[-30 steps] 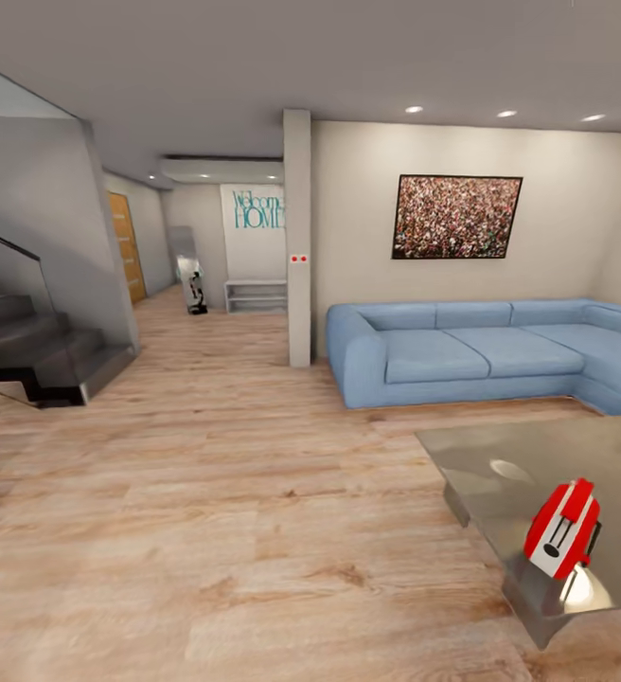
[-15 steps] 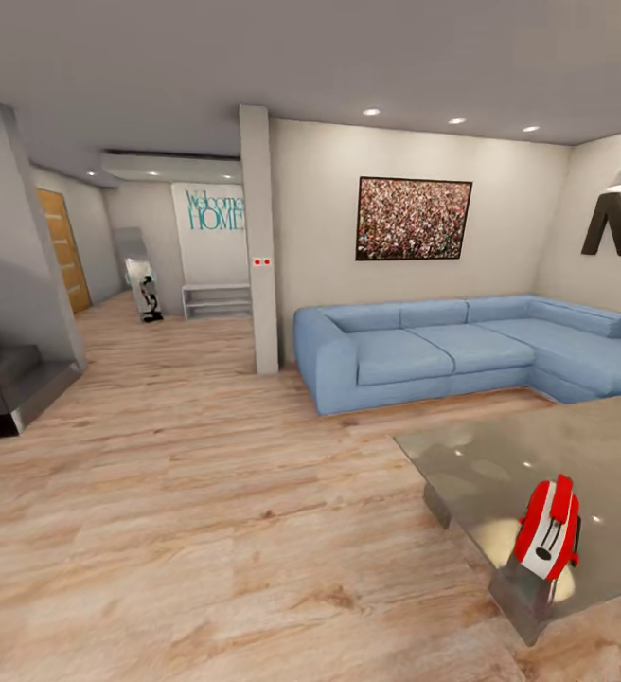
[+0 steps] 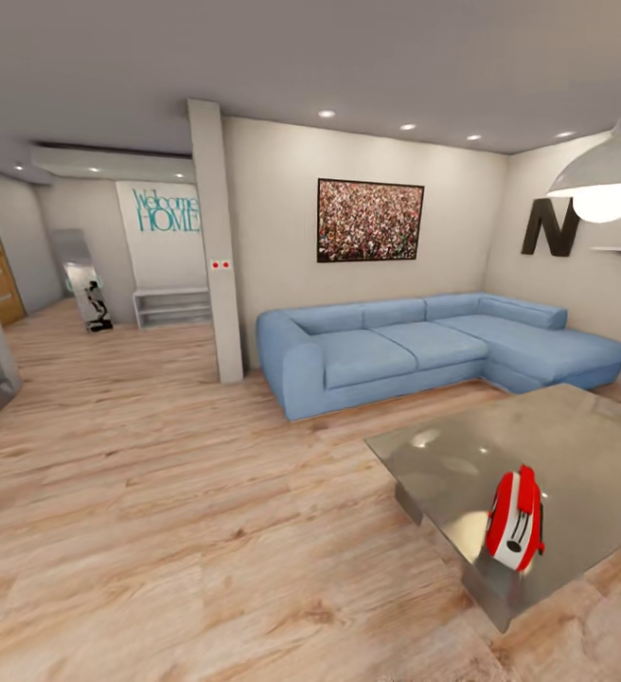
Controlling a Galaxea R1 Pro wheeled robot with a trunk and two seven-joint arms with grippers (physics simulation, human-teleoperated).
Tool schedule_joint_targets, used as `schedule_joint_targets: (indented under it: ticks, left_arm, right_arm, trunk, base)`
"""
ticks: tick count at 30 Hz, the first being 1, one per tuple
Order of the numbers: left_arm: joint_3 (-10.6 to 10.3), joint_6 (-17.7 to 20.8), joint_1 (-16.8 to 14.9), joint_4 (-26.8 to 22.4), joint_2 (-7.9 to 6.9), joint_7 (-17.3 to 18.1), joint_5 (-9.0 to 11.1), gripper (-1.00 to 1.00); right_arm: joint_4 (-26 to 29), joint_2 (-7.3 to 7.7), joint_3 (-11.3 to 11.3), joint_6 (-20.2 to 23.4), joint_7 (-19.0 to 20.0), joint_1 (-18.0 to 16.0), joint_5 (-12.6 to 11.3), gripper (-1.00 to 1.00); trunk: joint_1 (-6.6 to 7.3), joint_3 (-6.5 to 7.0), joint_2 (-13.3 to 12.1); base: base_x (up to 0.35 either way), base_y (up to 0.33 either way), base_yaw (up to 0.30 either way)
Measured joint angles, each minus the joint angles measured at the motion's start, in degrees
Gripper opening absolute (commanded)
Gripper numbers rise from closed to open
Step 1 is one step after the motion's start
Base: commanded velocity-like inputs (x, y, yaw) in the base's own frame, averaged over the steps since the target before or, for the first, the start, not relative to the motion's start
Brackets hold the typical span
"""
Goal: Turn on the radio receiver that's on the table in the living room.
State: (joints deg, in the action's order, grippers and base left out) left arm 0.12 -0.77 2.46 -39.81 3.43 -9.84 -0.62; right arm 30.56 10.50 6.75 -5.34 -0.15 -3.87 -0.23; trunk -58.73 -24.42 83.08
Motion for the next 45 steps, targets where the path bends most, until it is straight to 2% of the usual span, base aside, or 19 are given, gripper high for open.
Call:
schedule_joint_targets:
  ticks: [2,6,12,15,16,21,26,31,38,40,42,45]
  left_arm:
    - [0.04,-0.14,0.00,0.00,0.00,0.00,0.00,1.00]
    - [0.12,-0.25,0.00,0.00,-0.02,0.00,0.00,1.00]
    - [0.30,-2.03,0.00,0.04,-0.09,0.00,0.00,1.00]
    - [0.39,-3.13,0.00,0.07,-0.05,-0.14,0.00,1.00]
    - [0.42,-3.56,0.00,0.08,-0.02,-1.35,0.06,1.00]
    - [0.32,-3.78,-0.11,0.36,0.05,-3.34,0.22,1.00]
    - [0.30,-3.80,0.00,0.16,0.12,-3.55,0.26,1.00]
    - [0.26,-3.80,0.00,0.17,0.12,-3.60,0.23,1.00]
    - [0.13,-3.74,0.00,0.17,0.09,-3.60,0.18,1.00]
    - [0.04,-3.66,0.00,0.14,0.09,-3.65,0.18,1.00]
    - [0.00,-3.48,0.00,0.12,0.13,-3.71,0.18,1.00]
    - [-0.02,-3.27,0.00,0.10,0.16,-3.76,0.18,1.00]
  right_arm:
    - [0.02,0.79,2.33,0.00,0.37,0.00,0.09,1.00]
    - [0.02,2.13,3.89,-0.01,1.60,0.00,0.14,1.00]
    - [0.11,5.04,4.93,0.12,11.62,0.00,-0.08,1.00]
    - [0.36,5.76,7.11,0.22,15.24,0.00,-0.05,1.00]
    - [0.54,6.00,8.33,0.23,16.41,-0.01,-0.07,1.00]
    - [0.51,6.04,8.96,0.24,17.05,-0.05,-0.30,1.00]
    - [0.47,6.11,9.32,0.24,18.51,0.00,-0.50,1.00]
    - [0.23,6.09,9.63,0.24,22.53,0.00,-0.69,1.00]
    - [-0.44,5.68,9.46,0.30,23.92,0.00,-0.73,1.00]
    - [-0.60,5.65,9.42,0.32,26.15,0.00,-0.73,1.00]
    - [-0.64,5.66,9.40,0.34,30.02,0.00,-0.73,1.00]
    - [-0.65,5.94,9.57,0.44,38.42,0.00,-0.57,1.00]
  trunk:
    - [0.00,0.04,0.00]
    - [0.00,0.08,0.00]
    - [0.00,0.09,0.00]
    - [0.00,0.09,0.00]
    - [0.00,0.09,0.00]
    - [0.09,0.06,-0.07]
    - [0.00,0.09,0.00]
    - [0.00,0.09,0.00]
    - [0.00,0.09,0.00]
    - [0.00,0.09,0.00]
    - [0.00,0.09,0.00]
    - [0.00,0.09,0.00]
  base:
    - [0.002,0.001,-0.275]
    - [0.001,0.000,-0.275]
    - [0.000,0.000,-0.276]
    - [0.000,0.000,-0.278]
    - [0.000,0.000,-0.278]
    - [0.000,0.000,-0.278]
    - [0.000,0.000,-0.278]
    - [0.000,0.000,-0.278]
    - [0.000,0.000,-0.260]
    - [0.003,0.000,-0.089]
    - [0.052,0.000,-0.045]
    - [0.195,0.000,-0.019]
